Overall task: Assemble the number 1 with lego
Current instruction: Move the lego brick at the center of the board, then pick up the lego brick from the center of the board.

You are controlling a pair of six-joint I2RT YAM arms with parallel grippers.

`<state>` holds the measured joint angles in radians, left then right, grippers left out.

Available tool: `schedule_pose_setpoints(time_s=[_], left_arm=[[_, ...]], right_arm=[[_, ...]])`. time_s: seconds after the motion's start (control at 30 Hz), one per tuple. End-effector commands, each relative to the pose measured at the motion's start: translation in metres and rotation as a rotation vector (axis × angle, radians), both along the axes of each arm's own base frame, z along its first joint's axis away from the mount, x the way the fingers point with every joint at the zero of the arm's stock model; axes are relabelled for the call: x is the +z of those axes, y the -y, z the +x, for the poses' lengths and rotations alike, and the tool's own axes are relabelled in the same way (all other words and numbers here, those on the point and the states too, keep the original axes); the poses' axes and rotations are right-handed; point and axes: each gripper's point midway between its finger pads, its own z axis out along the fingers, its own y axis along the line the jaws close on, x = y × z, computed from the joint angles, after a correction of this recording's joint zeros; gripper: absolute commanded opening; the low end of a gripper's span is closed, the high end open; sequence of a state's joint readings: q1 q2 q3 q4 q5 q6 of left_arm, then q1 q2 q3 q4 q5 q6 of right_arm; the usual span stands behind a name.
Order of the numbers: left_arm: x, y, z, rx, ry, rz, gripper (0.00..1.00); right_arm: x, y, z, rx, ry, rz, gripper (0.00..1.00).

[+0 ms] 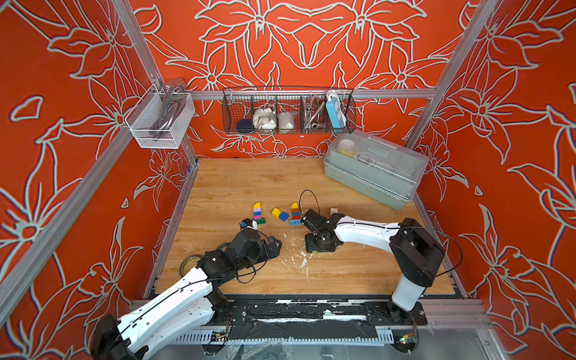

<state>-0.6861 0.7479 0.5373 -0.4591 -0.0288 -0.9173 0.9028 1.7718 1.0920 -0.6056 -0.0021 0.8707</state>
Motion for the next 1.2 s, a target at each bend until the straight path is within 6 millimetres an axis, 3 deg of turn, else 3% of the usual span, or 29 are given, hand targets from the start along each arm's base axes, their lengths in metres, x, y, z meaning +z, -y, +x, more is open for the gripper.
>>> schedule_pose_setpoints(time_s=[0.0,0.17,0.33,0.47,0.67,0.8,0.97,1.17], left_arm=[[-0.003,-0.008,-0.002,0.027,-0.002,0.006,0.99],[-0.003,-0.009,-0.004,0.025,-0.004,0.002,0.99],[-0.004,-0.010,-0.006,0.028,-0.006,-0.005,0.99],[-0.004,-0.011,-0.007,0.031,-0.003,-0.012,0.99],[-0.006,-0.008,-0.006,0.028,-0.019,-0.004,0.99],[-0.003,-0.005,-0.005,0.011,-0.006,-0.015,0.99],[0.000,-0.002,-0.003,0.000,0.011,-0.030,0.99],[0.003,0.005,0.003,-0.026,0.023,-0.038,0.99]], right_arm=[[-0.003,-0.005,0.000,-0.052,0.004,-0.033,0.59],[0.006,-0.008,-0.001,-0.048,0.007,-0.064,0.74],[0.052,0.001,0.012,-0.041,0.124,-0.055,0.85],[0.092,0.010,0.034,-0.031,0.237,-0.045,0.89],[0.115,0.016,0.083,0.014,0.264,-0.034,0.87],[0.110,-0.006,0.111,0.219,0.224,-0.044,0.82],[0.083,-0.006,0.140,0.329,0.136,-0.178,0.72],[0.058,-0.021,0.141,0.362,0.102,-0.090,0.61]])
